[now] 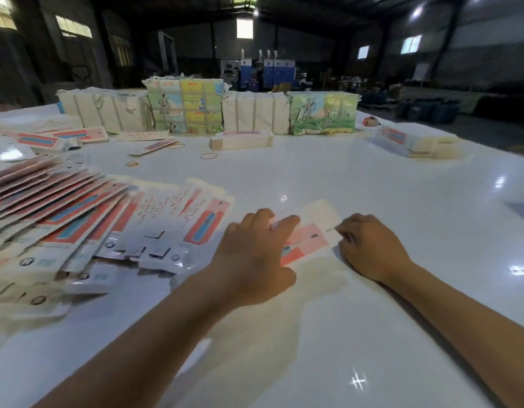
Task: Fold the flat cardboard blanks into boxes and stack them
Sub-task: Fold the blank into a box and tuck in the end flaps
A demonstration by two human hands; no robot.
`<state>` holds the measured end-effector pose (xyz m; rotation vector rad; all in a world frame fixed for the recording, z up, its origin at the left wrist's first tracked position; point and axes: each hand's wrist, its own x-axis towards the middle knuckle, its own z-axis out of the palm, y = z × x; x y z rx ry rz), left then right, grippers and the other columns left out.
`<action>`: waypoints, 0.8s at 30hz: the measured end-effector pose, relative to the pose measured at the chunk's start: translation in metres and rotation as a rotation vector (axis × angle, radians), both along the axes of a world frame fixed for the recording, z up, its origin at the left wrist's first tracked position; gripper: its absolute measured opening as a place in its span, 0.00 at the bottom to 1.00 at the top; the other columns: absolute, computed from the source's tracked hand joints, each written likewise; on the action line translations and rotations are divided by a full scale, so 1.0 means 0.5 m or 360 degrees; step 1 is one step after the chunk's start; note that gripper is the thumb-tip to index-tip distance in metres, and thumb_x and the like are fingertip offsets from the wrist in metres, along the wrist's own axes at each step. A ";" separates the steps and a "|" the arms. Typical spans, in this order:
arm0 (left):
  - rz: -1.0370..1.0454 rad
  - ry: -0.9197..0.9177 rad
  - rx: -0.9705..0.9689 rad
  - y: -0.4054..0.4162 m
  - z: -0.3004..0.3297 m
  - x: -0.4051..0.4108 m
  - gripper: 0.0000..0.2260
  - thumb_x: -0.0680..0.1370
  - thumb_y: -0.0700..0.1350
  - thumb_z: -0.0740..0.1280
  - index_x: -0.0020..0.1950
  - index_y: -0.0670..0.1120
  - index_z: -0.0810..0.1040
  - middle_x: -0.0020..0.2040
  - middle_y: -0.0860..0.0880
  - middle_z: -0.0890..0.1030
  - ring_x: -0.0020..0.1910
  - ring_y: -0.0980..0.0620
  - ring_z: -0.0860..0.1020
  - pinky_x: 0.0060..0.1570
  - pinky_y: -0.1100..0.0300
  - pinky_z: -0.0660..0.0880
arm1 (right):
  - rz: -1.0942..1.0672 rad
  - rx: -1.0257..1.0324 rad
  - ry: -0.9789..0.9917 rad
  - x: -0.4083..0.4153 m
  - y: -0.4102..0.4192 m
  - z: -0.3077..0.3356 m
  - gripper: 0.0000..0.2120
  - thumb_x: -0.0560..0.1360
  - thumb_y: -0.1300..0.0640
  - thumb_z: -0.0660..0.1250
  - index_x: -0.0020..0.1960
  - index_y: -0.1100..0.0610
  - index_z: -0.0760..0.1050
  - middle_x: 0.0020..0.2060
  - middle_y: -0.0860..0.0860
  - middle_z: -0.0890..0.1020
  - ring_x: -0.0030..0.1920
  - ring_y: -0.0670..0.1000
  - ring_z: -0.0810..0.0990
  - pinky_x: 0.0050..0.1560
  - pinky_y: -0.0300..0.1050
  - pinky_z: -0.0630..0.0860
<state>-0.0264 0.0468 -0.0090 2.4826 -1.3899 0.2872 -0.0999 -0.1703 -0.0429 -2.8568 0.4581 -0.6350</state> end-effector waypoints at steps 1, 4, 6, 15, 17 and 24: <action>-0.0038 -0.0100 0.0008 -0.009 -0.019 -0.009 0.33 0.71 0.58 0.66 0.72 0.58 0.55 0.69 0.52 0.64 0.63 0.52 0.67 0.58 0.58 0.67 | -0.0020 0.0014 0.0051 -0.001 -0.001 0.001 0.09 0.75 0.59 0.62 0.47 0.61 0.79 0.50 0.55 0.79 0.52 0.58 0.74 0.46 0.46 0.71; -0.0075 -0.0213 -0.0031 -0.012 -0.056 -0.007 0.31 0.74 0.61 0.63 0.73 0.59 0.52 0.72 0.55 0.61 0.67 0.55 0.65 0.64 0.59 0.63 | -0.0017 0.0072 0.0103 -0.004 0.001 0.003 0.05 0.75 0.58 0.61 0.42 0.57 0.74 0.52 0.54 0.78 0.53 0.57 0.73 0.44 0.45 0.69; -0.0090 -0.0237 -0.0094 -0.003 -0.065 -0.003 0.31 0.74 0.63 0.62 0.73 0.60 0.53 0.73 0.56 0.60 0.66 0.55 0.65 0.63 0.60 0.62 | -0.0013 0.0084 0.0123 -0.004 0.002 0.004 0.11 0.76 0.59 0.61 0.35 0.53 0.65 0.51 0.54 0.78 0.52 0.57 0.73 0.45 0.46 0.69; -0.0104 -0.0280 -0.0108 0.002 -0.040 0.000 0.33 0.71 0.61 0.68 0.72 0.53 0.62 0.65 0.54 0.73 0.55 0.53 0.76 0.48 0.61 0.68 | 0.0228 0.0112 -0.0686 -0.026 0.002 0.019 0.21 0.67 0.73 0.56 0.55 0.63 0.79 0.55 0.57 0.78 0.53 0.57 0.78 0.49 0.44 0.73; -0.0078 -0.0280 -0.0136 0.006 -0.028 -0.004 0.33 0.68 0.57 0.73 0.70 0.49 0.68 0.56 0.51 0.80 0.46 0.50 0.80 0.38 0.62 0.68 | 0.0327 0.0095 -0.0700 -0.030 0.016 0.021 0.19 0.69 0.70 0.57 0.55 0.63 0.80 0.53 0.57 0.78 0.50 0.55 0.78 0.47 0.45 0.75; 0.0080 -0.0258 -0.0305 0.011 -0.016 0.009 0.33 0.70 0.57 0.71 0.73 0.53 0.64 0.59 0.54 0.79 0.47 0.50 0.80 0.35 0.64 0.63 | 0.0232 0.0486 -0.0858 -0.039 0.049 0.033 0.09 0.75 0.67 0.65 0.47 0.56 0.80 0.40 0.47 0.78 0.38 0.42 0.76 0.41 0.28 0.68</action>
